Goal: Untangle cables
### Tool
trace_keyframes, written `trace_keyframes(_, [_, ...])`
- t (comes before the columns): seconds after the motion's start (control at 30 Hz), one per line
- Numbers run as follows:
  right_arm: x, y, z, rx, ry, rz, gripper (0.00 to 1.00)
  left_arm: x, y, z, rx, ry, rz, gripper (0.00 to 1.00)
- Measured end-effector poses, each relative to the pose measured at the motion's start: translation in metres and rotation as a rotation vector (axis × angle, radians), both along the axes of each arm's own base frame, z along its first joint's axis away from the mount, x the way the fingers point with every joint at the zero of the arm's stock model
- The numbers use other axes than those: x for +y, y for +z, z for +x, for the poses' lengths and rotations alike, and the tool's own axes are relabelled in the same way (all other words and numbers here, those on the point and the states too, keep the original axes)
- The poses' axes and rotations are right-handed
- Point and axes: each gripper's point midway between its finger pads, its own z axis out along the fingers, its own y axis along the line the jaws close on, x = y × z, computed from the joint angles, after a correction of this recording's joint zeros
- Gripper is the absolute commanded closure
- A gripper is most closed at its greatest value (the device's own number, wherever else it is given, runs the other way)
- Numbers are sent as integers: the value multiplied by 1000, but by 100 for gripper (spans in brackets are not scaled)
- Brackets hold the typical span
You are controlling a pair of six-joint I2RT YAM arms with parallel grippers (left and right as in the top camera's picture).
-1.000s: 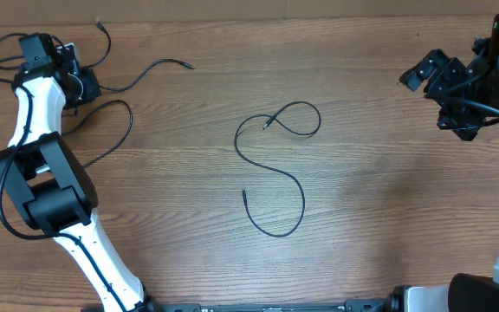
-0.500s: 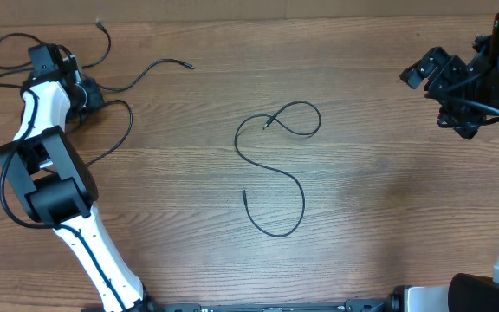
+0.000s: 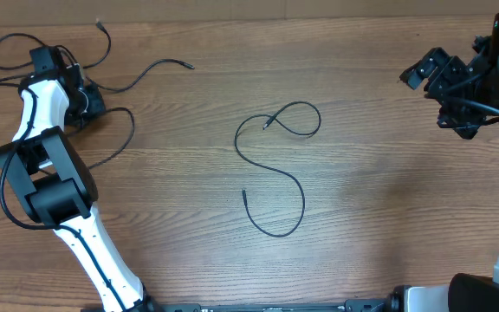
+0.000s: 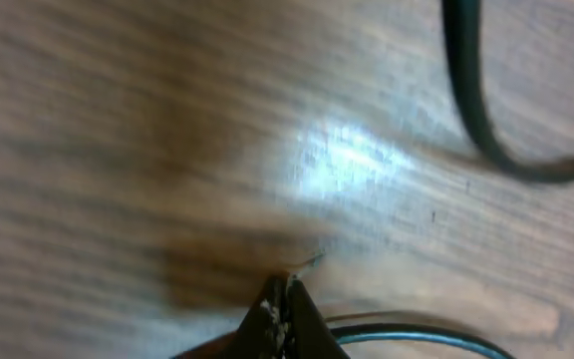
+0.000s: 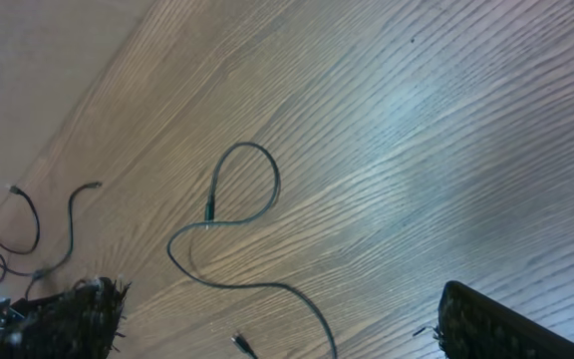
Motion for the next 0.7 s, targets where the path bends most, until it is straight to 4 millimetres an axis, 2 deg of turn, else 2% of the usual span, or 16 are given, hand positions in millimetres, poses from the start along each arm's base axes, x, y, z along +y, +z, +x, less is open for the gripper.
trace_keyframes(0.3, [1, -2, -4, 18, 10, -2, 0, -4, -1, -29, 108, 19, -47, 96])
trace_keyframes(0.53, [1, -2, -4, 15, 24, -10, 0, 6, 2, -55, 192, 65, -80, 96])
trace_keyframes(0.6, [1, -2, -4, 14, 26, -11, 0, 9, 4, -60, 208, 76, -84, 96])
trace_keyframes(0.7, [1, -2, -4, 15, 28, -11, 0, 10, 18, -53, 185, 91, -98, 93])
